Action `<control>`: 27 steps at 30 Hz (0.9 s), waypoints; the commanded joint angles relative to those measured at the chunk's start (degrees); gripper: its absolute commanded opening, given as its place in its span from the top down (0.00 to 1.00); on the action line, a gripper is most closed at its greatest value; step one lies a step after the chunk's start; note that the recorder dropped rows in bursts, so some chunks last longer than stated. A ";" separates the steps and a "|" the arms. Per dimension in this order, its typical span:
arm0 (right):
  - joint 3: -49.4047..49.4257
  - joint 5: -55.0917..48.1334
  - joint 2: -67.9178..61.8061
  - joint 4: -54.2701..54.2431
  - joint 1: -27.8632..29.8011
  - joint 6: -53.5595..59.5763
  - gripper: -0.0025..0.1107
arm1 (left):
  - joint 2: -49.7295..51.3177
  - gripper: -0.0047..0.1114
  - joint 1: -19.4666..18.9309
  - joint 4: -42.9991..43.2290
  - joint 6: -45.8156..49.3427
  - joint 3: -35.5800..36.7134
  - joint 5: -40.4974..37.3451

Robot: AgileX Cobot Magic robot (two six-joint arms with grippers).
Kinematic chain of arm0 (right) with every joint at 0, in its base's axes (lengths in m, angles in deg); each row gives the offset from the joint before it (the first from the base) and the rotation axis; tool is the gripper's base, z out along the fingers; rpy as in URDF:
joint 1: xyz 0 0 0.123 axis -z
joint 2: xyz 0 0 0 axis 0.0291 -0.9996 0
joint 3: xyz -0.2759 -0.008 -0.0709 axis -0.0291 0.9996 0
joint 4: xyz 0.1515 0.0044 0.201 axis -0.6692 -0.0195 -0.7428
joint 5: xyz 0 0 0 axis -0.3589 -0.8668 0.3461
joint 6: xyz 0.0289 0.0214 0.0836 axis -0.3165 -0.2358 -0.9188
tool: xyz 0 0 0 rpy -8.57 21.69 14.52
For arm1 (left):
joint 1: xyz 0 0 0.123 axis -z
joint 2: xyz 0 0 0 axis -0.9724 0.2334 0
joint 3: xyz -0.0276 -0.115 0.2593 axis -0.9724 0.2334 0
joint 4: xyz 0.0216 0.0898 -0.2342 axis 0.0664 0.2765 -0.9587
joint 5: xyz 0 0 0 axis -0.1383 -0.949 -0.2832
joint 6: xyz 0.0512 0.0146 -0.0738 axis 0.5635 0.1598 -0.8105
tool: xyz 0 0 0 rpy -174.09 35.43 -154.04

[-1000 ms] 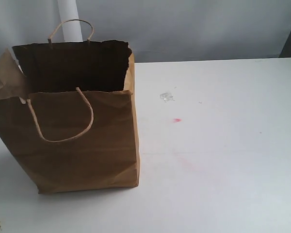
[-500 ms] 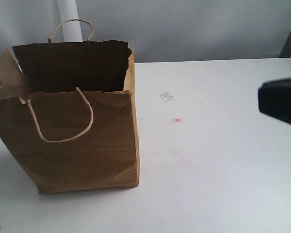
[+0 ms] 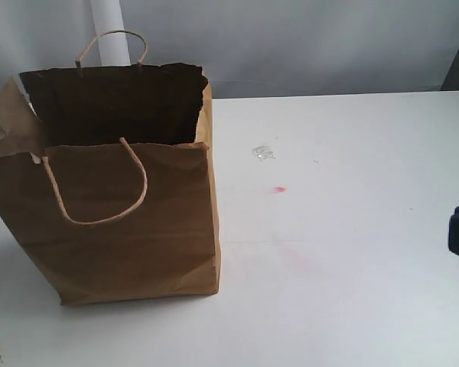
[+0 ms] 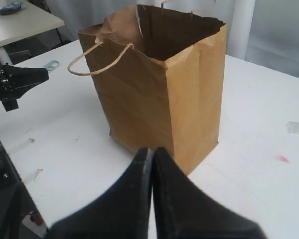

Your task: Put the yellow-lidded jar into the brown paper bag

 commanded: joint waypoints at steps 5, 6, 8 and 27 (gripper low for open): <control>5.47 8.75 4.82 8.69 5.34 1.52 0.98 | 0.17 0.95 0.28 -0.22 -0.22 -0.13 0.54; 7.11 11.16 5.86 8.80 7.08 1.52 0.98 | 0.17 0.95 0.28 -0.22 -0.22 -0.13 0.54; 11.59 17.64 8.58 8.80 11.63 1.52 0.98 | 0.17 0.95 0.28 -0.22 -0.22 -0.13 0.54; 33.80 29.20 27.68 8.80 33.48 1.52 0.98 | 0.17 0.95 0.28 -0.22 -0.22 -0.13 0.54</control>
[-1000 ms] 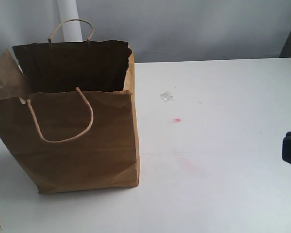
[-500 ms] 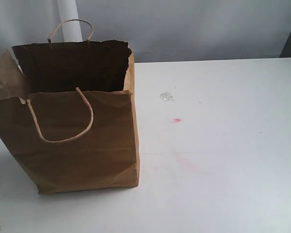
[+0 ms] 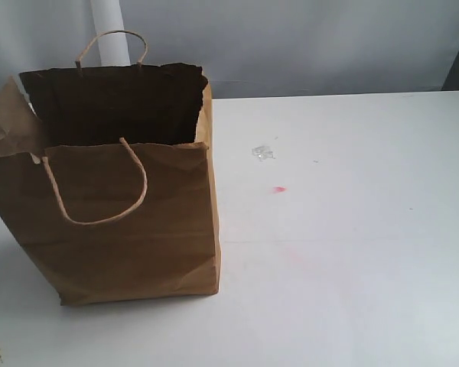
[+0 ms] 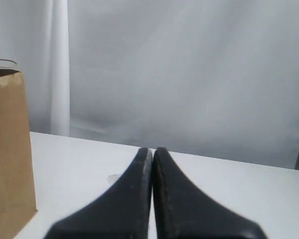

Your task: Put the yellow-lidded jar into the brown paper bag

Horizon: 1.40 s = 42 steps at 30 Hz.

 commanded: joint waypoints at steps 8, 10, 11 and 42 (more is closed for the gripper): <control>5.03 0.61 0.33 0.69 0.50 0.00 0.98 | 0.17 0.95 0.28 -0.22 -0.22 -0.13 0.54; 5.03 0.24 0.33 0.18 0.50 -0.53 0.98 | 0.17 0.95 0.28 -0.22 -0.22 -0.13 0.54; 5.03 0.24 0.33 -0.04 0.50 -0.53 0.98 | 0.17 0.95 0.28 -0.22 -0.22 -0.13 0.54; 5.03 0.24 0.33 -0.88 0.50 -0.53 0.98 | 0.17 0.95 0.28 -0.22 -0.22 -0.13 0.54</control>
